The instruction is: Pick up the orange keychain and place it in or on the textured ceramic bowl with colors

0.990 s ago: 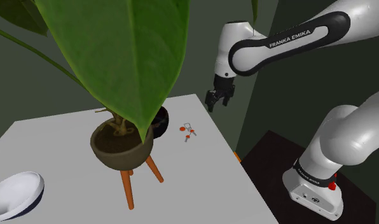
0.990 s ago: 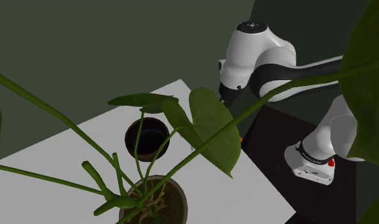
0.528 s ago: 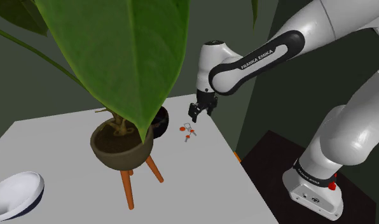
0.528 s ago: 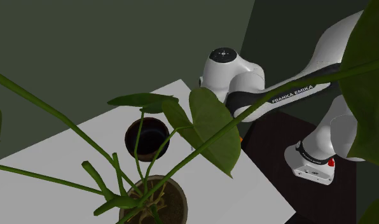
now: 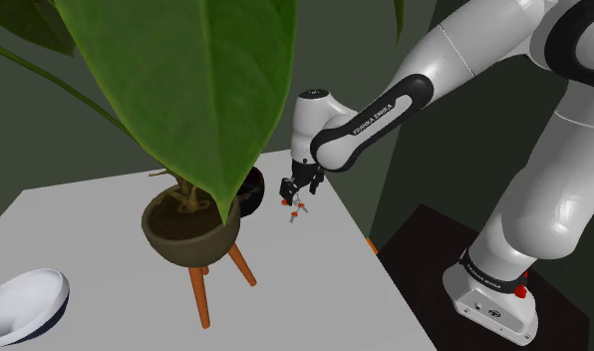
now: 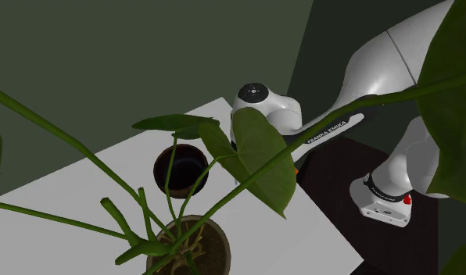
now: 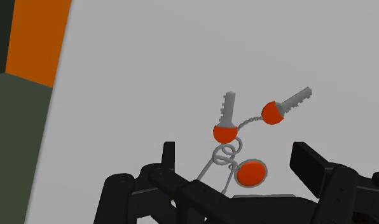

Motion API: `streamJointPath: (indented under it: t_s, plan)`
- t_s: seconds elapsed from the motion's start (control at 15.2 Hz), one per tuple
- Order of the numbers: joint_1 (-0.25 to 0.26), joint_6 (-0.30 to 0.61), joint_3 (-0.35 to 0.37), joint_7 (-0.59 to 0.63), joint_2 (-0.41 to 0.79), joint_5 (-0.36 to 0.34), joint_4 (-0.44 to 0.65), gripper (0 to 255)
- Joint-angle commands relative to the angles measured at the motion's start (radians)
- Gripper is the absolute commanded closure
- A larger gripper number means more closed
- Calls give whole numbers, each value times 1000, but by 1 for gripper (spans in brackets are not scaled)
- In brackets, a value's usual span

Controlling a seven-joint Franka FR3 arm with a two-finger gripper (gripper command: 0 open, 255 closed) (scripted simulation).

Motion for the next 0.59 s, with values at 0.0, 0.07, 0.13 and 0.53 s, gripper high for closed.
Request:
streamJointPath:
  t_s: [0.0,0.07,0.13,0.53]
  plan:
    - [3,27,-1,14,29,-15,1,0]
    - [4,40,-2,18,41,-21,0,0]
    - [5,52,-3,23,53,-27,-1,0]
    - [6,60,-4,25,60,-31,-2,0]
